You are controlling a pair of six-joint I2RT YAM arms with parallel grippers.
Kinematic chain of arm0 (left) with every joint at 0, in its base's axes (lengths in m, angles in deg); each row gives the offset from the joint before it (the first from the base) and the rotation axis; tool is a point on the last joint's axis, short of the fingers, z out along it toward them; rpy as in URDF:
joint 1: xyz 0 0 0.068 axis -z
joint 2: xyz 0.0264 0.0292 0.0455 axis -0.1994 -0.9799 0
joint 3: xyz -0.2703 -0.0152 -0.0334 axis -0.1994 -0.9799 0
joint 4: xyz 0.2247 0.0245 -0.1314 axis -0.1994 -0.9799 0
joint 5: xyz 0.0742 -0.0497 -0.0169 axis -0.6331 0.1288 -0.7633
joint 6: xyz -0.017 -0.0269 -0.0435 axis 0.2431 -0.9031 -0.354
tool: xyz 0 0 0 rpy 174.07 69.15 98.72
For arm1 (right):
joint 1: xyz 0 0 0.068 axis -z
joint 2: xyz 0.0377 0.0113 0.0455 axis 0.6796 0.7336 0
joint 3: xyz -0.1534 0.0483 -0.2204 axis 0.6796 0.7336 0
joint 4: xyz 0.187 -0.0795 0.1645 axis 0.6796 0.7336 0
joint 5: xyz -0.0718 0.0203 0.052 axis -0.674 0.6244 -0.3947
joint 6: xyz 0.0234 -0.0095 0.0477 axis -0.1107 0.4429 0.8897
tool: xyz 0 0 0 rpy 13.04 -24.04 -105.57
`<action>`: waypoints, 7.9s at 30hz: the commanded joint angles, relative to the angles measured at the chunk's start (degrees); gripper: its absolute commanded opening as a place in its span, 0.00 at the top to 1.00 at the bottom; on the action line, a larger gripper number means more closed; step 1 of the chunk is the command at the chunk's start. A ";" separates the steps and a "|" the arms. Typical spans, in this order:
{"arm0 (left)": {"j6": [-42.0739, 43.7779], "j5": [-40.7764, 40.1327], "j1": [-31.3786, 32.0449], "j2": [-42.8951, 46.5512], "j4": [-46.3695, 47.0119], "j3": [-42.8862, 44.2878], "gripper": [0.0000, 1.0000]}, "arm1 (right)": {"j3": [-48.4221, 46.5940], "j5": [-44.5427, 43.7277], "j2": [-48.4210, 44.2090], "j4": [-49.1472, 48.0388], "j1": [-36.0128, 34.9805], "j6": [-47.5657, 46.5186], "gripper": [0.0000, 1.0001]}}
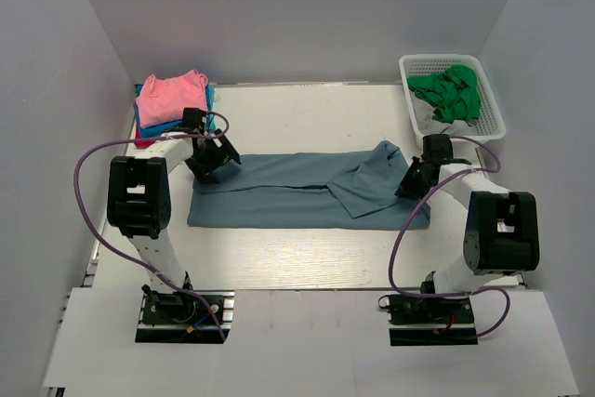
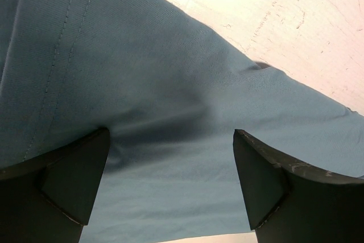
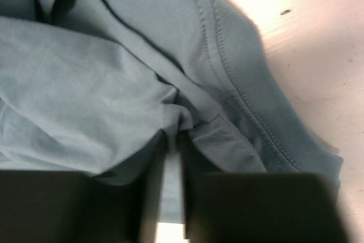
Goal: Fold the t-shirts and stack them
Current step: Fold the other side of the tshirt into a rectangle, then rotate the tshirt 90 degrees, then grab the bottom of the folded rectangular tshirt with both arms
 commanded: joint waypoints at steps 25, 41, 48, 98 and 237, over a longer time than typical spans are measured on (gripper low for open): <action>-0.90 -3.61 0.36 1.36 -2.81 -0.19 0.00 | 4.15 1.07 -21.36 18.80 -0.41 11.97 1.00; -0.37 -4.14 0.36 0.82 -3.96 0.87 0.00 | -0.57 -2.09 -11.17 13.60 -0.24 5.04 0.11; -0.37 -4.75 0.36 0.83 -4.49 0.87 0.00 | -9.64 -0.27 -10.47 15.89 -0.68 -0.68 0.10; -3.71 13.53 14.69 19.90 -28.21 -18.75 0.00 | -80.31 1.86 60.13 -4.67 -19.93 -3.84 0.10; -20.50 -3.61 31.74 51.63 5.53 -53.98 1.00 | 28.85 8.45 -18.90 -10.65 -50.78 28.41 1.00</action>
